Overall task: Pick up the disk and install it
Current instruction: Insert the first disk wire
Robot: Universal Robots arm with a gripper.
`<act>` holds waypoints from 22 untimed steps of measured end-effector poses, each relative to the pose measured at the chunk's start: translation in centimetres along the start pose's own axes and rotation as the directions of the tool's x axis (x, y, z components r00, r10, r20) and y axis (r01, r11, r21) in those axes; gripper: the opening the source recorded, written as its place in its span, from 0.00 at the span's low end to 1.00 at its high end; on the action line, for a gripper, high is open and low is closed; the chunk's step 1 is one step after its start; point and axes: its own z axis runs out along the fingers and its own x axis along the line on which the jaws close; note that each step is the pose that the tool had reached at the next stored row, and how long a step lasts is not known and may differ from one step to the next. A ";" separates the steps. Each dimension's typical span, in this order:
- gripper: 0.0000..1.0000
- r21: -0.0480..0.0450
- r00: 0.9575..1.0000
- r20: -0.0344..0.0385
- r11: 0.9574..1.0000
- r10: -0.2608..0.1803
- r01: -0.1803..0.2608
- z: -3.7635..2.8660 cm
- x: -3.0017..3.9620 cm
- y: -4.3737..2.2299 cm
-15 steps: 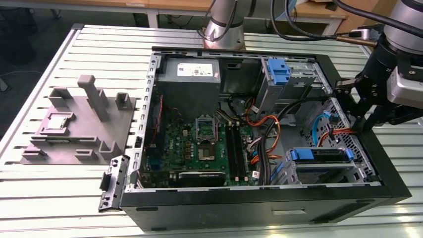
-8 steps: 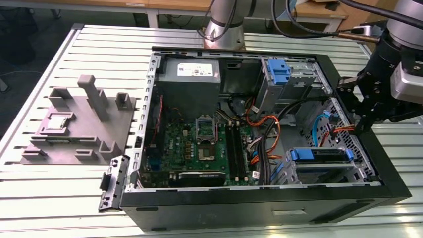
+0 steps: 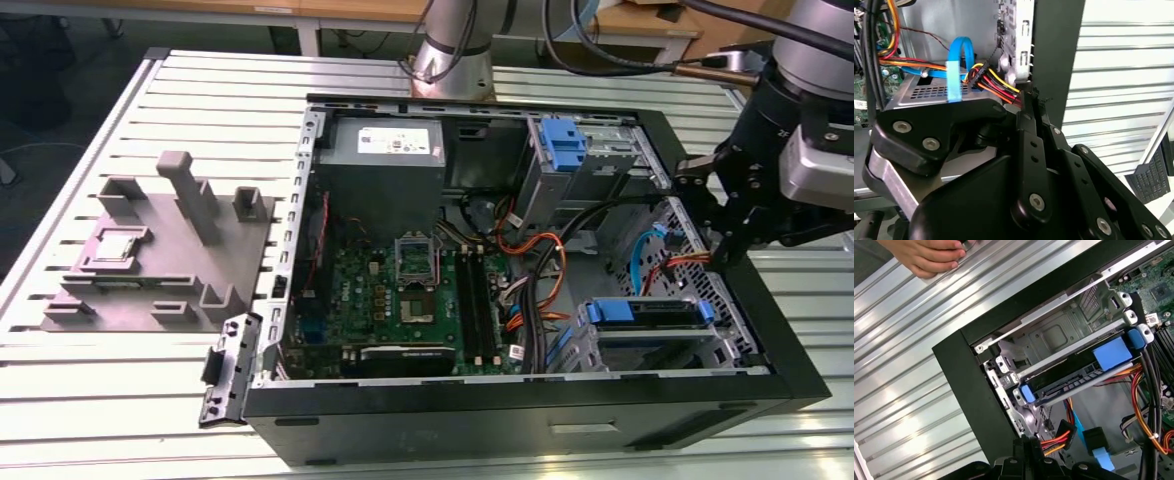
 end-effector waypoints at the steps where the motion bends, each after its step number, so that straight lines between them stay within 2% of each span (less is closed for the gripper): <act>1: 0.17 0.000 1.000 0.000 1.000 0.000 0.000 -0.03 -0.12 0.07; 3: 0.17 -0.001 1.000 0.000 1.000 0.007 -0.007 -0.02 -0.16 0.09; 6: 0.17 -0.012 0.998 -0.003 0.998 0.057 -0.057 -0.03 -0.16 0.09; 8: 0.17 -0.019 0.996 -0.006 0.995 0.094 -0.094 -0.02 -0.16 0.09; 12: 0.17 -0.033 0.986 -0.011 0.986 0.164 -0.164 -0.01 -0.16 0.09; 14: 0.17 -0.040 0.980 -0.014 0.979 0.198 -0.199 0.00 -0.16 0.09; 17: 0.17 -0.050 0.968 -0.019 0.967 0.249 -0.250 0.01 -0.18 0.10; 18: 0.17 -0.052 0.966 -0.020 0.965 0.257 -0.258 -0.02 -0.25 0.13; 22: 0.17 -0.052 0.965 -0.020 0.964 0.260 -0.261 -0.05 -0.39 0.22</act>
